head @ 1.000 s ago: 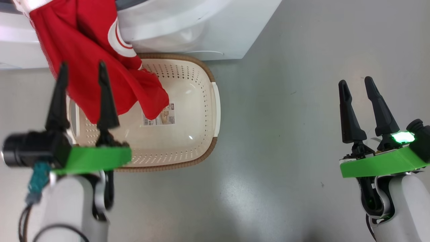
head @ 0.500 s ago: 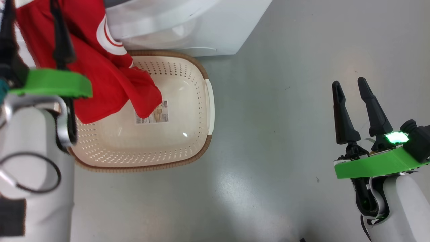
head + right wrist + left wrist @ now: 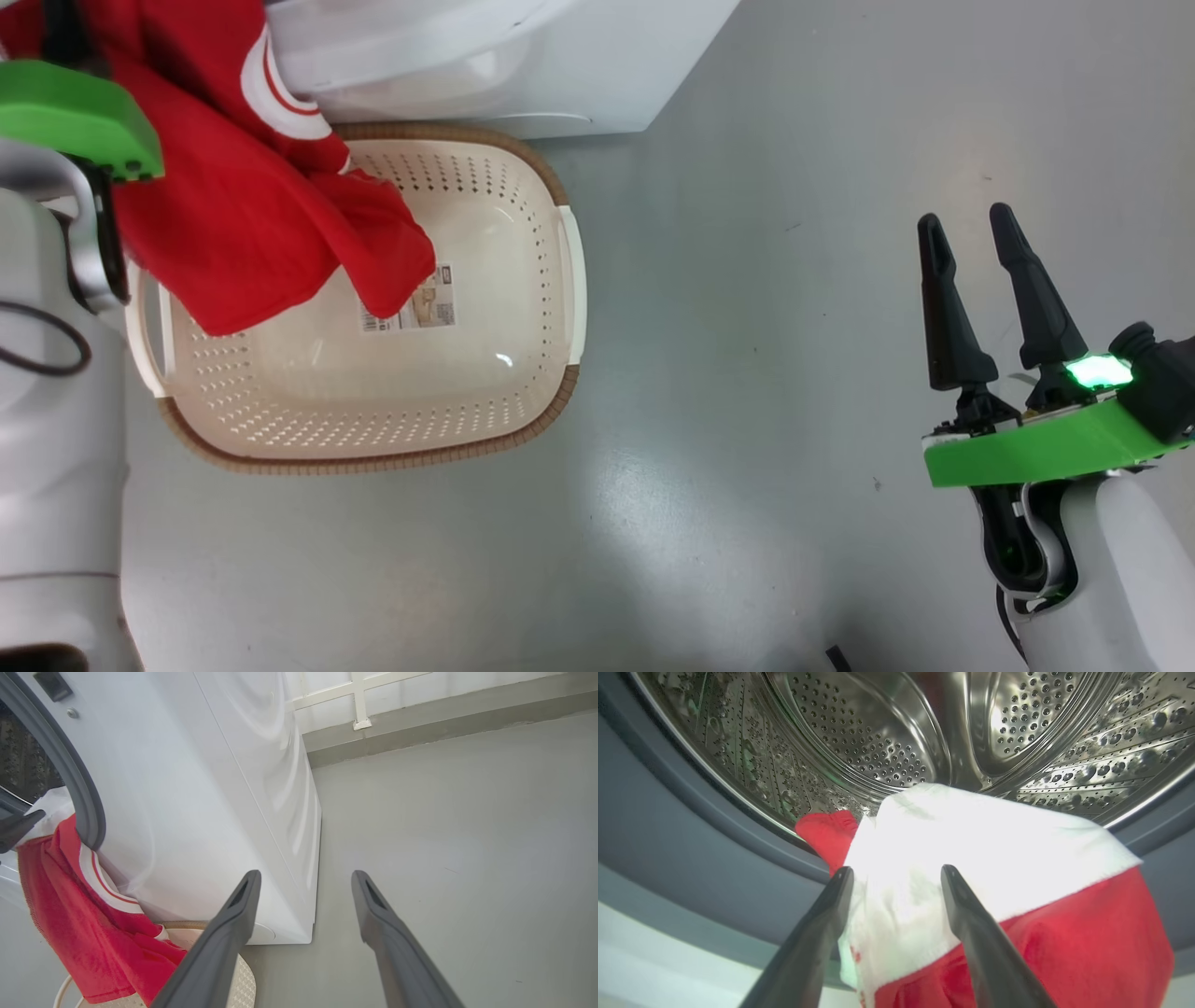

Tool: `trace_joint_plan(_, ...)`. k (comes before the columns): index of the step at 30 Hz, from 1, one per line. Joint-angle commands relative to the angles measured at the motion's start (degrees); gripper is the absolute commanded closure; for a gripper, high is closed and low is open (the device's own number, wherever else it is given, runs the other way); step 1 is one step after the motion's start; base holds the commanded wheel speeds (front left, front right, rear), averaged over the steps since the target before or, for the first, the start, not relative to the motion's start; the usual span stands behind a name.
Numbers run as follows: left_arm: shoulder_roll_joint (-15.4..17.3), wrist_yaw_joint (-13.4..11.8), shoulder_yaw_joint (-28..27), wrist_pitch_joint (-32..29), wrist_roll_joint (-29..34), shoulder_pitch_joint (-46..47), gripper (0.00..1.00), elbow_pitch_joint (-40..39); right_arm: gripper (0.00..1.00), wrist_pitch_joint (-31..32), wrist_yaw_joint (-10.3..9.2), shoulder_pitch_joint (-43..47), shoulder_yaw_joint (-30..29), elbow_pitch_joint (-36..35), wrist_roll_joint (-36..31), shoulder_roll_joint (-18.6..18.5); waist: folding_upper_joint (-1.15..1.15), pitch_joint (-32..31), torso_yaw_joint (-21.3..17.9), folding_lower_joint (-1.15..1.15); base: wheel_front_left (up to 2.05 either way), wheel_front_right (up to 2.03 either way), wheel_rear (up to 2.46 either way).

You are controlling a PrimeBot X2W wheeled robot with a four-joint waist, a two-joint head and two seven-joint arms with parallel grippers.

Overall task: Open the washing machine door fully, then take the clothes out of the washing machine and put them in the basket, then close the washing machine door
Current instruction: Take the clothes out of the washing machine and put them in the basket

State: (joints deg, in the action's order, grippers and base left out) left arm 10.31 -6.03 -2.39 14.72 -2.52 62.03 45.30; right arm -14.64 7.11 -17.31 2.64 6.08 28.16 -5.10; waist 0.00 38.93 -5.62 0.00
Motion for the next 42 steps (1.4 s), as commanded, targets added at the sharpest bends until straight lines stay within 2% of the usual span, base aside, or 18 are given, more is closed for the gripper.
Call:
trace_joint_plan(1,3.22,0.07,-1.04,0.28,-0.13,0.75,0.0,0.57,0.0,-0.36,0.37,-0.01,1.28,-1.33,0.01,0.05,0.0,0.21,-0.2,0.0,0.0,0.0,0.0)
trace_joint_plan(6,3.72,0.73,-0.8,0.28,-0.6,3.1,0.0,4.52,0.0,-0.36,0.37,-0.17,1.08,-1.3,0.06,0.17,0.0,0.53,-0.45,0.0,0.0,0.0,0.0)
trace_joint_plan(7,3.73,0.88,-0.67,0.28,-0.65,3.39,0.15,5.02,0.0,-0.36,0.37,-0.21,1.03,-1.31,0.05,0.19,0.0,0.57,-0.46,0.0,0.0,0.0,0.0)
trace_joint_plan(8,3.72,1.04,-0.51,0.28,-0.65,3.63,0.43,5.42,0.0,-0.36,0.37,-0.24,0.99,-1.32,0.03,0.21,0.0,0.6,-0.47,0.0,0.0,0.0,0.0)
trace_joint_plan(10,3.61,1.31,-0.18,0.28,-0.67,3.92,0.89,5.96,0.0,-0.36,0.37,-0.29,0.91,-1.37,0.01,0.23,0.0,0.6,-0.46,0.0,0.0,0.0,0.0)
trace_joint_plan(11,3.55,1.35,-0.08,0.28,-0.69,3.96,1.0,6.12,0.0,-0.36,0.37,-0.31,0.87,-1.4,0.01,0.24,0.0,0.59,-0.45,0.0,0.0,0.0,0.0)
trace_joint_plan(16,3.19,1.95,0.38,0.28,-0.95,3.43,1.0,5.33,0.0,-0.36,0.37,-0.39,0.82,-1.43,-0.01,0.23,0.0,0.4,-0.37,0.0,0.0,0.0,0.0)
trace_joint_plan(23,1.64,2.76,0.06,0.28,-2.01,-0.53,1.0,-2.51,0.0,-0.36,0.37,-0.02,0.65,-1.41,-0.09,0.13,0.0,-0.14,0.03,0.0,0.0,0.0,0.0)
trace_joint_plan(29,-0.53,2.92,-0.76,0.28,-2.77,-7.08,1.0,-11.55,0.0,-0.36,0.37,0.22,0.64,-1.35,-0.13,0.14,0.0,-0.82,0.23,0.0,0.0,0.0,0.0)
trace_joint_plan(30,-1.6,3.09,-1.4,0.28,-3.32,-10.17,1.0,-15.01,0.0,-0.36,0.37,0.37,0.62,-1.36,-0.14,0.14,0.0,-1.08,0.33,0.0,0.0,0.0,0.0)
trace_joint_plan(42,-6.69,3.33,-1.08,0.28,-4.18,-27.64,1.0,-27.64,0.0,-0.36,0.37,0.98,0.76,-1.53,-0.35,-0.09,0.0,-1.74,1.11,0.0,0.0,0.0,0.0)
